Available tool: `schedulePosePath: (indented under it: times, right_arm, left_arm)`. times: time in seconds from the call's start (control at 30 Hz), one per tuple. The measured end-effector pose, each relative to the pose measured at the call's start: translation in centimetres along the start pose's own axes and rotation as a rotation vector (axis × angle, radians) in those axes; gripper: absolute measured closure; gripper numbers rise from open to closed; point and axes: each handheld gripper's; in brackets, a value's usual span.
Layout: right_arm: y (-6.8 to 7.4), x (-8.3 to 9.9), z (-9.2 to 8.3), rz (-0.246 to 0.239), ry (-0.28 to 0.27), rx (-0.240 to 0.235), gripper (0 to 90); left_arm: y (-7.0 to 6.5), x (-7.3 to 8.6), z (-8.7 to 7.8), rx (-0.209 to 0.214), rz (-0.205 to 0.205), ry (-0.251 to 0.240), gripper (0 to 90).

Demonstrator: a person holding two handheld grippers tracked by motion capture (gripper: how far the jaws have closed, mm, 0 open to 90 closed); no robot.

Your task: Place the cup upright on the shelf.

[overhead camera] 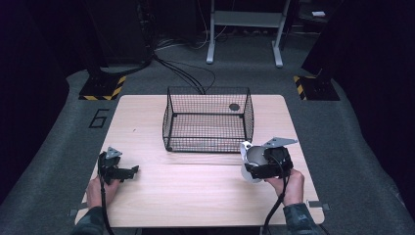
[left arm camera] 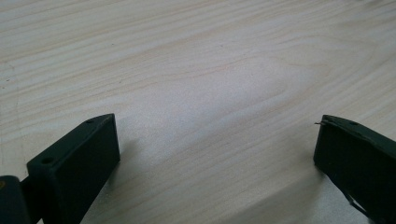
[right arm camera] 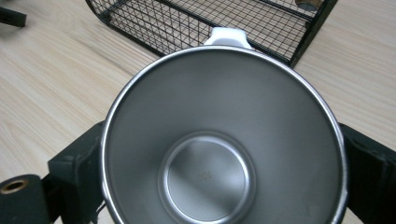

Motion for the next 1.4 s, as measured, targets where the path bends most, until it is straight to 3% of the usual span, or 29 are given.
schedulePosePath:
  times: [0.37, 0.47, 0.7, 0.93, 1.4]
  right_arm:
    - [0.4, -2.2, 0.2, -0.019, 0.009, -0.043, 5.8]
    - [0.8, -3.4, -0.2, -0.051, 0.001, -0.055, 5.9]
    - [0.9, -5.2, -0.7, -0.075, -0.021, -0.075, 5.8]
    - [1.3, -7.3, -0.4, -0.105, -0.027, -0.087, 5.8]
    - [1.4, -10.2, 0.4, -0.122, -0.049, -0.114, 5.8]
  left_arm:
    - [0.0, 0.0, 0.0, 0.000, 0.000, 0.000, 0.3]
    - [0.0, 0.0, 0.0, 0.001, 0.000, 0.001, 0.3]
    - [0.0, 0.0, 0.0, 0.000, -0.001, 0.000, 0.3]
    - [0.0, 0.0, 0.0, 0.001, 0.000, 0.001, 0.3]
    - [0.0, 0.0, 0.0, 0.001, 0.001, 0.002, 0.3]
Point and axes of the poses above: each handheld gripper's, and its own axes: z roughly forward along the jaws, x roughly out of its underside, y roughly to its left, and after that the axes turned 8 degrees about x, right-handed
